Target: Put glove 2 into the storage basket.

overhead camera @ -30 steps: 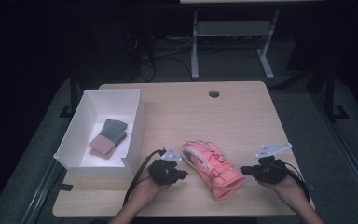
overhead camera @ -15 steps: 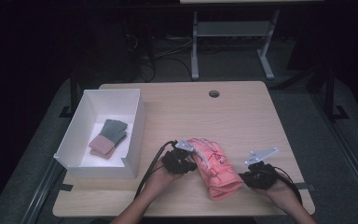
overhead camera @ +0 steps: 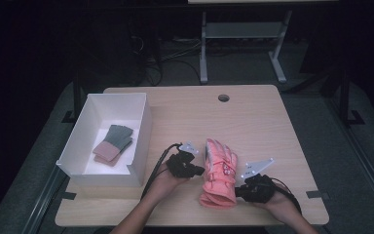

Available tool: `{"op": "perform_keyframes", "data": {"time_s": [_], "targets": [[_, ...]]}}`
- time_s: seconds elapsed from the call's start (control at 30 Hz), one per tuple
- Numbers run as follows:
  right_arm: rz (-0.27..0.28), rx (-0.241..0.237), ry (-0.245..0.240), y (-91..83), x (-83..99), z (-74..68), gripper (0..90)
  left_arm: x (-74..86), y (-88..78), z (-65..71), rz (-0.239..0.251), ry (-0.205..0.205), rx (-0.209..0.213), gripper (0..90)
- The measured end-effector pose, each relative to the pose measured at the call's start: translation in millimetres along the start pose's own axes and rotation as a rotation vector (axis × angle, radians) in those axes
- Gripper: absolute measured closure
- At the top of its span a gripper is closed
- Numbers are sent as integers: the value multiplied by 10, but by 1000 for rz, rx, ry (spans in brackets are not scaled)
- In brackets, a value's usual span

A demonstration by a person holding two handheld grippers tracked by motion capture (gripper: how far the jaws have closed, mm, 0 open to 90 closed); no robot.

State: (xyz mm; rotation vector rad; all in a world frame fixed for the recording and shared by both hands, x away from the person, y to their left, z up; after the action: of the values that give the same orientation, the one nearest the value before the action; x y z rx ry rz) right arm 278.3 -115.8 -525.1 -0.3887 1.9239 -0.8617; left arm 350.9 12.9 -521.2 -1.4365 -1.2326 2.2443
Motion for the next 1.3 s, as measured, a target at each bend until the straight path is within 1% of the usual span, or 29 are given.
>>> {"op": "perform_keyframes", "data": {"time_s": [0.1,0.2,0.3,0.33,0.4,0.47,0.5,0.57,0.6,0.63,0.67,0.73,0.77,0.8,0.83,0.87,0.9,0.93,1.0,1.1,1.17,1.2,1.23,1.3], "targets": [[-9,-14,-27,80,-38,-71,900,-8,-19,-27,3,-4,5,897],[-5,-40,-36,164,-97,-149,900,-13,-40,-63,8,-10,7,897],[-16,-54,-58,269,-153,-227,900,-16,-60,-113,12,-15,-2,897],[-20,-56,-69,304,-169,-248,900,-12,-73,-123,4,-19,-4,897],[-33,-59,-78,361,-189,-289,900,-23,-92,-156,15,-23,-14,897],[-34,-58,-87,369,-200,-306,900,-43,-129,-180,21,-29,-21,896],[-25,-62,-83,351,-203,-305,900,-63,-156,-199,27,-32,-29,894],[-6,-51,-75,279,-195,-272,900,-104,-206,-209,39,-40,-32,866],[2,-48,-67,236,-183,-253,900,-130,-241,-213,43,-37,-35,841],[9,-38,-65,193,-167,-224,900,-179,-289,-202,60,-36,-32,807],[21,-30,-50,138,-147,-203,900,-215,-332,-198,69,-26,-29,752],[33,-18,-30,68,-116,-165,900,-308,-395,-156,89,-36,-15,658],[36,-6,-16,27,-88,-131,900,-356,-424,-128,98,-26,-7,584],[34,2,-5,1,-66,-102,900,-393,-445,-115,104,-21,-11,537],[37,11,-6,-13,-54,-76,900,-442,-470,-87,113,-19,-9,491],[33,22,1,-32,-37,-56,900,-489,-491,-57,126,-5,-3,441],[34,30,3,-44,-28,-40,900,-523,-509,-26,134,0,1,414],[32,40,2,-60,-22,-21,900,-550,-510,10,135,1,12,368],[37,47,12,-77,-20,-2,900,-584,-475,67,119,9,33,289],[38,52,10,-85,-12,17,900,-621,-342,133,79,16,66,190],[35,57,12,-88,-8,25,900,-626,-262,171,58,26,78,172],[35,59,8,-89,-7,33,900,-623,-220,184,48,40,79,158],[35,60,9,-91,-4,37,900,-618,-173,204,40,41,84,157],[34,62,20,-93,11,36,900,-596,-96,213,20,61,90,150]]}}
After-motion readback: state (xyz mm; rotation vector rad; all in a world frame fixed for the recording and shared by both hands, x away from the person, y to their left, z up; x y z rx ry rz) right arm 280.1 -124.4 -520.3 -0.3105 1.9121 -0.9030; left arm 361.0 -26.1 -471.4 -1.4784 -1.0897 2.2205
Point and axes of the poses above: each handheld gripper's, and its own axes: y roughly forward along the jaws, x roughly out of its underside, z roughly to its right, the point moved 10 cm from there along y, roughly forward along the jaws, and after that the axes turned 6 degrees about -x, right-handed, at the moved point
